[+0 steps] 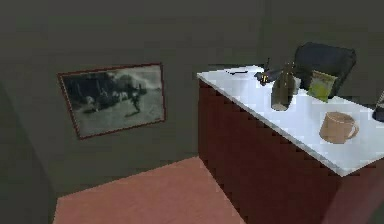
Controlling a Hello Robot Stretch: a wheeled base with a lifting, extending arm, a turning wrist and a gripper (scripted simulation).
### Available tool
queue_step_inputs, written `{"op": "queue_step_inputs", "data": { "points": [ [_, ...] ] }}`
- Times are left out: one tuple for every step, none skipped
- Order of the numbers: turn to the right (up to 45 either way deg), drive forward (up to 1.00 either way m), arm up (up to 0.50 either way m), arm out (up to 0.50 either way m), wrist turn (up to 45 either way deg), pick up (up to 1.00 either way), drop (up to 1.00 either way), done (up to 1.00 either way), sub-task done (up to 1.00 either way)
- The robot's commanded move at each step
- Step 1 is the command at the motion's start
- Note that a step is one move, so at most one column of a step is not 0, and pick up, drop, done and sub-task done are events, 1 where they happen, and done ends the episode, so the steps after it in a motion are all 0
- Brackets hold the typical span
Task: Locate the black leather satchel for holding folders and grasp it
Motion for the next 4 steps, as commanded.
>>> {"op": "queue_step_inputs", "data": {
  "points": [
    [0.0,0.45,0.00,0.00,0.0,0.00,0.00,0.00,0.00],
    [-45.0,0.00,0.00,0.00,0.0,0.00,0.00,0.00,0.00],
    [45.0,0.00,0.00,0.00,0.0,0.00,0.00,0.00,0.00],
    [45.0,0.00,0.00,0.00,0.0,0.00,0.00,0.00,0.00]
  ]
}}
